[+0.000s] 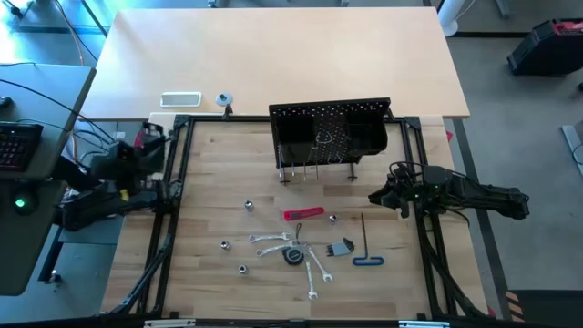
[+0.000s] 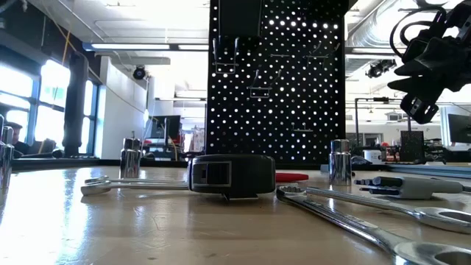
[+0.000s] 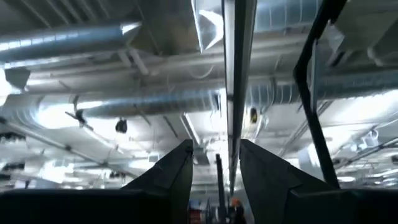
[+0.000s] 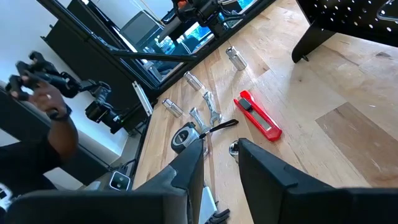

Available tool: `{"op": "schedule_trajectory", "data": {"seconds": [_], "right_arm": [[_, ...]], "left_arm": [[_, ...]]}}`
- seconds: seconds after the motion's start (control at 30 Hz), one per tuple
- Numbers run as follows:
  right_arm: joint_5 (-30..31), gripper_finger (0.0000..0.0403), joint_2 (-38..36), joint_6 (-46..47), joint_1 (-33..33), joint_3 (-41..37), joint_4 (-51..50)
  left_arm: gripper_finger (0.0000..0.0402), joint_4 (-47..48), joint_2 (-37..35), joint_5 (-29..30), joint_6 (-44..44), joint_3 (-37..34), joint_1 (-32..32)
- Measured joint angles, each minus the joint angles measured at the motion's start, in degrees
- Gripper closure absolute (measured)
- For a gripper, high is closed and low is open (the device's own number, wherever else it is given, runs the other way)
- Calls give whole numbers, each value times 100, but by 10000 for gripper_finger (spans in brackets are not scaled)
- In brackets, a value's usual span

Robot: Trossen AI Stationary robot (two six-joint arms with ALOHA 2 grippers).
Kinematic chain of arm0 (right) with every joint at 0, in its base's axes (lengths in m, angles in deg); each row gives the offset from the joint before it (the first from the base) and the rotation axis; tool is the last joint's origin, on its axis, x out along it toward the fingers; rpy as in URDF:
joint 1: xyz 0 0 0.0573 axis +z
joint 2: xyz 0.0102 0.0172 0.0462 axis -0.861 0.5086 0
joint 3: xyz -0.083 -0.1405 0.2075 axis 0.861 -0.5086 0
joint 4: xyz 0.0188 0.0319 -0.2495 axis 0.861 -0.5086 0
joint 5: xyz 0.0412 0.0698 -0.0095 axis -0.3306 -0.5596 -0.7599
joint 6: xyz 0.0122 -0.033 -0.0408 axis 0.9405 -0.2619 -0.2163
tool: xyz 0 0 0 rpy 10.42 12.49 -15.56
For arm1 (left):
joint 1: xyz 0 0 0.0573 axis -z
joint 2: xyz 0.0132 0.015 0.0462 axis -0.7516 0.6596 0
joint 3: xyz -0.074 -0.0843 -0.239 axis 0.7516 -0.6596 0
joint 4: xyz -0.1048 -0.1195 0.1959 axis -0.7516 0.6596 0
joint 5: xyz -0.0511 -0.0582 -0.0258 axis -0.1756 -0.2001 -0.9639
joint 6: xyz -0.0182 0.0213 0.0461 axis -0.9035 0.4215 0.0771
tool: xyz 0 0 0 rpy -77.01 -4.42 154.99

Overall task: Hang tools onto peg board
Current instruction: Put the top left socket into the peg board

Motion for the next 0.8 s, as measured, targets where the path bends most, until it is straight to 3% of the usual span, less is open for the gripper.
{"op": "schedule_trajectory", "data": {"seconds": [0.2, 0.47, 0.6, 0.8], "right_arm": [[-1, 308, 2, 0, 2, 1, -2], [-2, 308, 2, 0, 2, 0, 0], [0, 308, 2, 0, 1, 1, -1], [0, 308, 2, 0, 2, 0, 0]], "left_arm": [[280, 2574, 1006, 25, 434, 1677, 0], [280, 6265, 2805, 644, 531, 3825, 0], [280, 7744, 3457, 744, 372, 4258, 0], [280, 9116, 4052, 900, 109, 4265, 108]]}}
